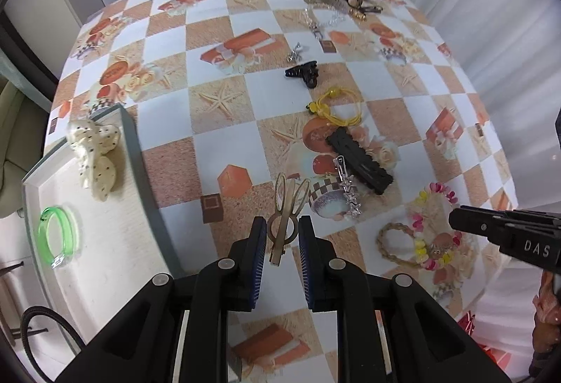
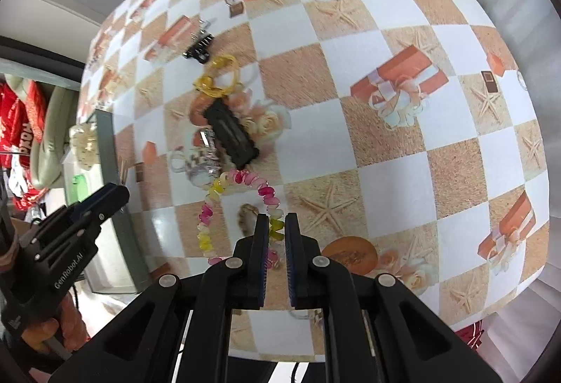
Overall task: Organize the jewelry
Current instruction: 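Grasp the beige claw clip with the left gripper while the right gripper grasps the beaded bracelet, then carry the beaded bracelet into the tray with the right gripper while the left gripper drops the beige clip there, then move the left gripper to the braided bracelet while the right gripper approaches the yellow hair tie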
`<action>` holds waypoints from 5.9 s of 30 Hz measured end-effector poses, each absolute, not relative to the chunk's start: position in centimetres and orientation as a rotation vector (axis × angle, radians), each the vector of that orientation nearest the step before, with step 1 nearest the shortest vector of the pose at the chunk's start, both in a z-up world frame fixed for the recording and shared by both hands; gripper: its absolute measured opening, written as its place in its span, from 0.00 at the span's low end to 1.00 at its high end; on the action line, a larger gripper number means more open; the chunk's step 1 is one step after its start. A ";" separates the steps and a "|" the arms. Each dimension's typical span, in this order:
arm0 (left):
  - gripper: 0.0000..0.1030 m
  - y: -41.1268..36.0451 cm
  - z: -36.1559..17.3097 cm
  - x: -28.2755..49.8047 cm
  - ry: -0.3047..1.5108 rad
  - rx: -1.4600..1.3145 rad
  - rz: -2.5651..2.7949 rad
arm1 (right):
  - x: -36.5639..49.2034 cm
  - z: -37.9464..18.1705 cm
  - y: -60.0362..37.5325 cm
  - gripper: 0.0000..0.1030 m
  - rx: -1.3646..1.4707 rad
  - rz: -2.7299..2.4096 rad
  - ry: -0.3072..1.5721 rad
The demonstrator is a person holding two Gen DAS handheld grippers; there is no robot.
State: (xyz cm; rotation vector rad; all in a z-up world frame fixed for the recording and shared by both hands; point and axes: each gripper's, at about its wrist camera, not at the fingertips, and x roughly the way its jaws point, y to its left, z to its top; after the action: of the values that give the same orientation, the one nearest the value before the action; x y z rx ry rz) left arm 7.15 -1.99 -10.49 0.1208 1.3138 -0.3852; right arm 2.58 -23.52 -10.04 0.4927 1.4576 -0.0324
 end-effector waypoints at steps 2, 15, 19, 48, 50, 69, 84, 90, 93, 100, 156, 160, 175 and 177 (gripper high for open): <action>0.23 -1.1 -9.6 6.6 1.305 0.107 -0.382 | 2.4 -9.5 -23.2 0.09 0.494 -0.026 1.451; 0.23 3.0 -7.2 5.2 1.257 0.060 -0.355 | 3.0 -5.9 -21.5 0.09 0.530 0.022 1.409; 0.23 4.5 -7.0 4.8 1.247 0.046 -0.337 | 3.6 -4.9 -20.2 0.09 0.515 0.046 1.401; 0.23 16.0 -7.9 2.6 1.227 -0.107 -0.122 | 8.4 -0.3 -7.6 0.09 0.360 0.333 1.320; 0.23 16.4 -8.0 2.5 1.228 -0.113 -0.114 | 8.8 0.3 -7.6 0.09 0.316 0.311 1.298; 0.23 15.7 -8.6 2.0 1.235 -0.105 -0.136 | 7.0 -4.9 -12.6 0.09 0.336 0.125 1.408; 0.23 18.2 -7.7 1.7 1.200 -0.155 -0.075 | 9.9 0.6 -6.2 0.09 0.357 0.378 1.312; 0.23 20.3 -7.4 1.7 1.185 -0.179 -0.026 | 12.4 2.2 -2.9 0.09 0.351 0.472 1.299; 0.23 21.3 -7.7 1.9 1.187 -0.194 -0.002 | 13.7 2.2 -0.9 0.09 0.343 0.512 1.316; 0.23 21.9 -10.1 2.6 1.220 -0.210 0.033 | 16.4 -1.0 4.1 0.09 0.295 0.547 1.386; 1.00 16.7 -11.8 5.0 1.282 0.033 0.071 | 18.2 -4.8 1.0 0.87 0.441 0.541 1.357; 1.00 15.3 -10.6 5.1 1.269 0.055 0.029 | 16.4 -4.2 -3.9 0.87 0.467 0.446 1.350; 1.00 4.1 -9.0 4.2 1.278 0.132 -0.177 | 10.2 -8.2 -21.4 0.87 0.425 0.079 1.449; 1.00 2.4 -9.2 3.5 1.284 0.137 -0.176 | 9.8 -8.8 -22.1 0.87 0.386 0.096 1.456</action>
State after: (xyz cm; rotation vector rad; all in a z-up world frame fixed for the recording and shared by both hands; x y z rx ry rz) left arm 3.53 2.41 -9.20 0.1374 1.2838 -0.1755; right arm 9.85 -22.07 -8.78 0.3865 1.4563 0.0959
